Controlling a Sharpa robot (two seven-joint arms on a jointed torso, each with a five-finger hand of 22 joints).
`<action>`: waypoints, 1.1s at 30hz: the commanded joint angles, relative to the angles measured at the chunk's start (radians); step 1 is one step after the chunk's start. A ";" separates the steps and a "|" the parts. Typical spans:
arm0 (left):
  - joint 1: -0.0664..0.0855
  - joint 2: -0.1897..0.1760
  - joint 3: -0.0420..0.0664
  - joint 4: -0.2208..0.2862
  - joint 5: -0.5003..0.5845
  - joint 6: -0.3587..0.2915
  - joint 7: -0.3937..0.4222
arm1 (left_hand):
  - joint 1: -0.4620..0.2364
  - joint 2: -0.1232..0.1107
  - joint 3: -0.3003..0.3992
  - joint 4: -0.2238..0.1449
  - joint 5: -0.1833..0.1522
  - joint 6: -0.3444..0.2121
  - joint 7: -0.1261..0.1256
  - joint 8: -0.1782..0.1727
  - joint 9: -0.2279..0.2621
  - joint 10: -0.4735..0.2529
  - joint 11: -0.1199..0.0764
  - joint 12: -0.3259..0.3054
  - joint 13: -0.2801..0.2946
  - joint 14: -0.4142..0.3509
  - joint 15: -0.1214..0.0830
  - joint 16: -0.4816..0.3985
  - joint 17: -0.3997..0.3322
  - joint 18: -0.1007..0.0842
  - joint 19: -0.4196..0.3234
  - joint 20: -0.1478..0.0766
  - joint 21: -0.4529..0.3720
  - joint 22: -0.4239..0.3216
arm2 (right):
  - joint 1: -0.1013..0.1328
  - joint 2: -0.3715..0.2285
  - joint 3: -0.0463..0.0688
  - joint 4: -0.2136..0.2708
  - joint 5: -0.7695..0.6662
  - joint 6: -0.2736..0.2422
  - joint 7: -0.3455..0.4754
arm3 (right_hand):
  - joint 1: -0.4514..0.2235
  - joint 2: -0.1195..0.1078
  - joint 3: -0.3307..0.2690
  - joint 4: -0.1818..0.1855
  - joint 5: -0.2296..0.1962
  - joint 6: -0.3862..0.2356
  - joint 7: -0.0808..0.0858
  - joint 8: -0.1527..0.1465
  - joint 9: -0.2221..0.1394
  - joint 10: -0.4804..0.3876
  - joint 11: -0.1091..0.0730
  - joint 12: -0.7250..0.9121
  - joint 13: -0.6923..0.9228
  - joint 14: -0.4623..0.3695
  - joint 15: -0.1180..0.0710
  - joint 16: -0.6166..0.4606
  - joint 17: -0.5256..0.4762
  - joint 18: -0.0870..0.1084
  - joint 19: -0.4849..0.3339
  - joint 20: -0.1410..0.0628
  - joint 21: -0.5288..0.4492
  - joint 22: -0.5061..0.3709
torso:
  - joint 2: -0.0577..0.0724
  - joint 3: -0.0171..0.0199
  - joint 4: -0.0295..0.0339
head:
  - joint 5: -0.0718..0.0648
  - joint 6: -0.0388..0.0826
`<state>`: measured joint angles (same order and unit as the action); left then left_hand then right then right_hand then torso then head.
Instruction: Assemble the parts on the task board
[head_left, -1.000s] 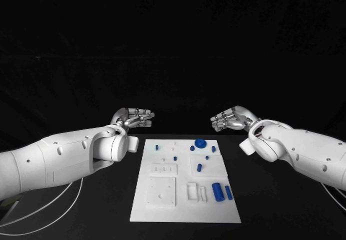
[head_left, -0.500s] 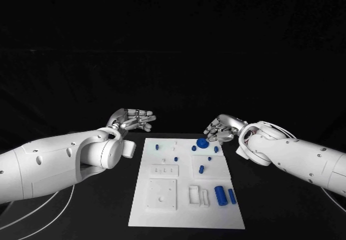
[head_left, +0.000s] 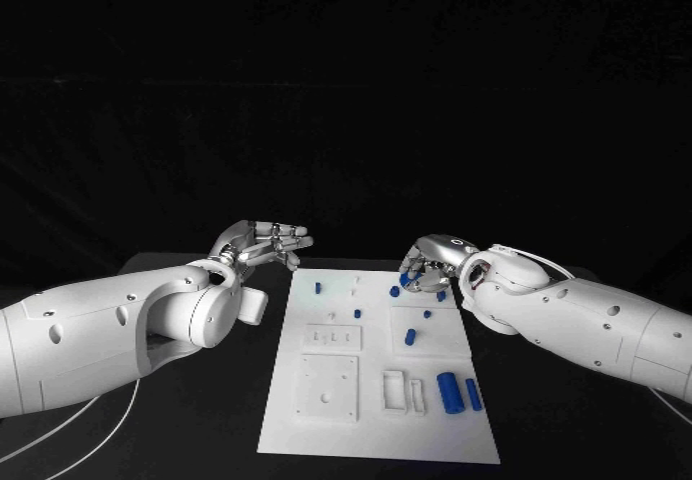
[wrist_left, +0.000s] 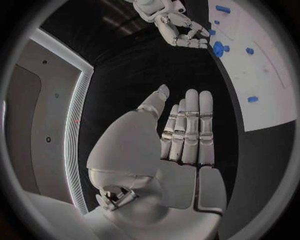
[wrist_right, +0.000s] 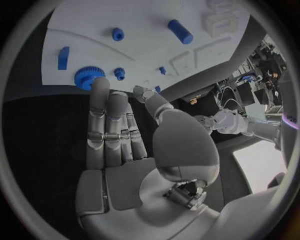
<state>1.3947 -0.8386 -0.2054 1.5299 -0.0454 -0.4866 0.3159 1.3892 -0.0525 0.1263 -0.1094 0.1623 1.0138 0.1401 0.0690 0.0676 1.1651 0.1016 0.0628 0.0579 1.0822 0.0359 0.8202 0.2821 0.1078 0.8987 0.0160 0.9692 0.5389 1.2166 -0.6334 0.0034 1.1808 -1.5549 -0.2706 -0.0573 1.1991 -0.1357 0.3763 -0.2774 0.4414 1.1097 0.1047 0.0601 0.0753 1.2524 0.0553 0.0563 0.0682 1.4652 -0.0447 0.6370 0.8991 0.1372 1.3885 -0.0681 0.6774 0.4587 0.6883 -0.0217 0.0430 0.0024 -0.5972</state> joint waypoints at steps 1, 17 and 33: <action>0.006 -0.001 0.002 0.008 -0.018 0.029 -0.003 | -0.010 -0.002 -0.004 -0.003 -0.003 -0.006 -0.002 -0.001 0.000 -0.007 0.000 -0.003 0.001 0.001 -0.004 0.005 0.001 0.010 -0.003 -0.001 0.008 -0.001 | 0.001 0.009 0.001 0.001 -0.092 -0.003 -0.054 | -0.003 -0.009 0.014 0.000 -0.009 -0.001 -0.007 0.003 0.001 -0.007 -0.001 0.003 0.001 0.006 0.004 0.014 0.004 -0.007 0.003 0.002 0.008 0.018 | 0.012 -0.0027 0.0055 | -0.005 0.003; 0.021 -0.006 0.002 0.035 -0.025 0.034 -0.008 | -0.010 -0.002 -0.009 -0.001 -0.005 -0.008 0.000 -0.001 0.000 -0.016 0.002 -0.003 0.001 0.005 -0.004 0.010 0.000 0.013 0.001 -0.002 0.020 -0.006 | -0.001 0.055 0.001 -0.035 -0.188 -0.003 -0.111 | 0.000 -0.036 0.096 0.023 -0.076 0.014 -0.006 0.003 0.004 -0.007 0.001 0.003 0.003 -0.001 0.011 0.056 -0.019 -0.003 0.008 0.009 -0.014 0.120 | 0.041 -0.0065 0.0188 | -0.019 0.014; 0.024 -0.006 0.002 0.035 -0.025 0.036 -0.010 | -0.010 -0.002 -0.009 -0.001 -0.005 -0.008 0.000 -0.001 0.000 -0.016 0.002 -0.003 0.001 0.005 -0.004 0.010 0.000 0.013 0.001 -0.002 0.020 -0.006 | -0.007 0.067 0.001 -0.053 -0.218 0.018 -0.123 | 0.003 -0.039 0.115 0.034 -0.099 0.031 -0.006 0.004 0.005 0.003 -0.002 0.003 0.003 -0.004 0.011 0.077 -0.039 -0.004 0.018 0.009 -0.032 0.203 | 0.061 -0.0068 0.0212 | -0.021 0.017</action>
<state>1.4152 -0.8463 -0.2045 1.5640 -0.0644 -0.4673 0.3023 1.3894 -0.0526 0.1235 -0.1121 0.1624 1.0143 0.1407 0.0690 0.0674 1.1576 0.1018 0.0628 0.0576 1.0823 0.0360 0.8249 0.2828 0.1049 0.8988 0.0162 0.9833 0.5348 1.2106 -0.5681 0.0037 1.1286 -1.7455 -0.2689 -0.1716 1.1990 -0.1647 0.4888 -0.2441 0.3479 1.1341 0.0996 0.0600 0.0788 1.2525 0.0553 0.0563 0.0705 1.4646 -0.0372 0.7084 0.8606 0.1369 1.3993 -0.0574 0.6503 0.6616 0.7451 -0.0280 0.0639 -0.0198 -0.5820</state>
